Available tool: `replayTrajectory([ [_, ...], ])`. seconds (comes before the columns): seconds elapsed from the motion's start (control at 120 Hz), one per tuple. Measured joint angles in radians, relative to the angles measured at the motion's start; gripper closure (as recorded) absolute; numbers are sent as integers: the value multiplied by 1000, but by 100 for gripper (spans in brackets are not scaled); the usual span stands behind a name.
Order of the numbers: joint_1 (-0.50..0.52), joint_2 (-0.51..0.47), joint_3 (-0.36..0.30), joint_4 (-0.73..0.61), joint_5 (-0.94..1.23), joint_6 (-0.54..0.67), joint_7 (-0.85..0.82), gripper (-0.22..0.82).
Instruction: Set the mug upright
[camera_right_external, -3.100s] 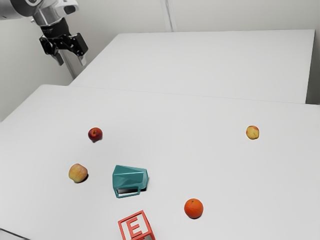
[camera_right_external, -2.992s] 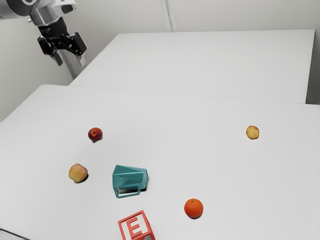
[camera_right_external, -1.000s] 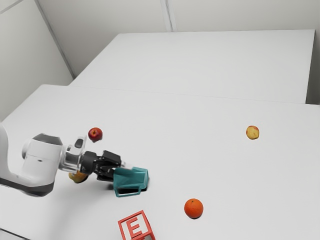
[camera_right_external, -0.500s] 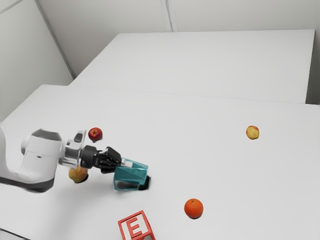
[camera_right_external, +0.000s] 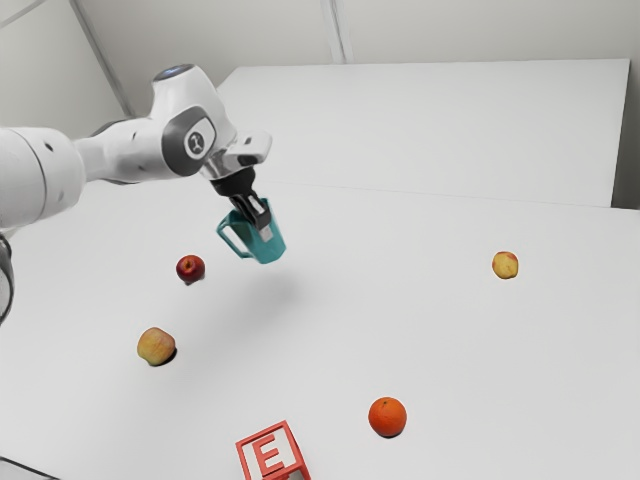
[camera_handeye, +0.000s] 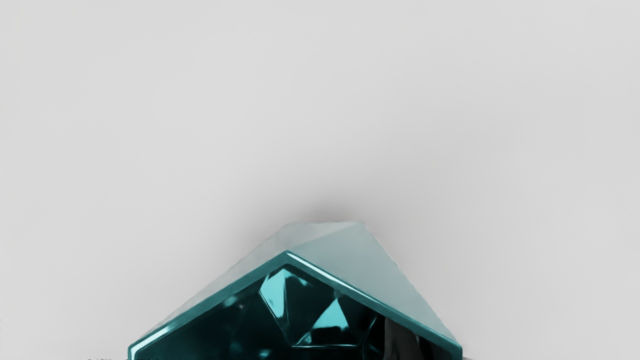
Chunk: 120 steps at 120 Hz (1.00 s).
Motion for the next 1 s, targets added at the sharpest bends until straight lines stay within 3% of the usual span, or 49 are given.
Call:
replayTrajectory([
  [0.467, -13, 19, -24, -151, 136, 94, -429, 78],
  [0.725, -15, 23, -26, -164, 124, 120, -565, 28],
  [0.808, -13, 3, -31, -163, 123, 118, -598, 19],
  [0.9, -12, -113, -65, -141, 122, 54, -630, 12],
  [1.0, -4, -199, -117, 35, 128, -109, -655, 8],
])
